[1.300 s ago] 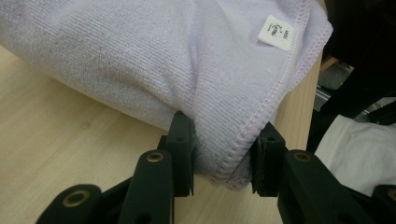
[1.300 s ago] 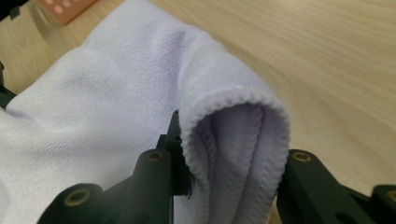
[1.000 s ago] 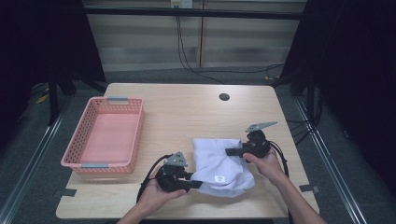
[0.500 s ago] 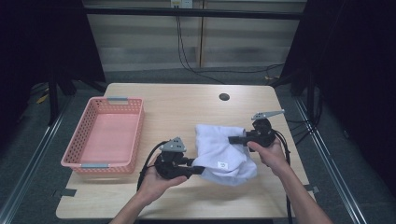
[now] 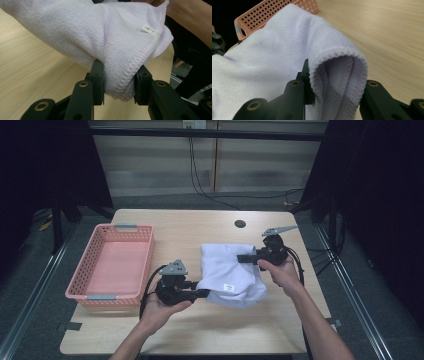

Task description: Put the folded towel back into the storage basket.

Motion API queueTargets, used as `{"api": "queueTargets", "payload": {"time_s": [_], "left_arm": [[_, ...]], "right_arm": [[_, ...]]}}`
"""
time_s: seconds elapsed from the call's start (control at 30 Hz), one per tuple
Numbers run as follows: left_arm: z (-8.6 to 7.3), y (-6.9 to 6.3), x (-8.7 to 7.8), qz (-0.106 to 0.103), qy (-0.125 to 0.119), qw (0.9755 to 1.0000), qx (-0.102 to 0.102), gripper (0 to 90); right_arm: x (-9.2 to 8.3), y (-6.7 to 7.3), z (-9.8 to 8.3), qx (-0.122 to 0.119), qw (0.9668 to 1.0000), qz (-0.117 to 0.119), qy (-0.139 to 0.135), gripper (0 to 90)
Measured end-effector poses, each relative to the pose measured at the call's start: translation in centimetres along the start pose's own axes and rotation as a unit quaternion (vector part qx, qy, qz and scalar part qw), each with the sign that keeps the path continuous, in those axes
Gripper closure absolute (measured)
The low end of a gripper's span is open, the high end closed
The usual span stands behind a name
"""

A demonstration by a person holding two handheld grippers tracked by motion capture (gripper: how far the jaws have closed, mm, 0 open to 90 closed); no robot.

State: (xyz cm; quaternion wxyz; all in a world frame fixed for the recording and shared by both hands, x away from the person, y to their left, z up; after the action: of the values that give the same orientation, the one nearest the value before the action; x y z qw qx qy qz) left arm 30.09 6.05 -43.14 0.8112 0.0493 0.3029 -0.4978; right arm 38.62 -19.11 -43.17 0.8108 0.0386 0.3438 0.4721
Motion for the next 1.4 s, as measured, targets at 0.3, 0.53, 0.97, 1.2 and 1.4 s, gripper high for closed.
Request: {"api": "queueTargets", "payload": {"time_s": [0.3,0.53,0.97,1.2,1.4], "left_arm": [[0.8,1.5,-1.6,0.023,-0.008,0.9997,-0.002,67.0],[0.8,2.6,-3.1,0.040,-0.022,0.9989,-0.011,67.1],[0.3,5.0,-7.7,0.064,-0.058,0.9955,-0.037,67.4],[0.6,6.2,-10.3,0.084,-0.067,0.9937,-0.033,67.6],[0.3,7.3,-12.0,0.096,-0.072,0.9919,-0.040,68.0]], "right_arm": [[1.7,0.1,2.5,-0.004,0.9999,0.011,-0.001,67.0],[2.8,0.6,4.5,-0.014,0.9997,0.018,0.001,67.2],[6.9,2.6,8.5,-0.033,0.9982,0.049,0.009,67.5],[8.7,3.9,10.8,-0.037,0.9972,0.064,0.006,67.5],[10.4,4.9,12.5,-0.044,0.9965,0.069,0.015,67.6]]}}
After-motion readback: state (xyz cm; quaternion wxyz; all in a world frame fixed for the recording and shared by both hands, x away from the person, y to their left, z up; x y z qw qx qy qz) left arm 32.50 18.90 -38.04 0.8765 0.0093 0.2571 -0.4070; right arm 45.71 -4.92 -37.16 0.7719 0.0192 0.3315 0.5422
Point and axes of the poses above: each handheld gripper's, and its own axes: x roughly forward along the jaws, z roughly out of its top, y roughly to its left, the point moved 5 cm from there along x, roughly forward along the jaws, and after that the axes turned 6 degrees about z, right-handed, at the moved point
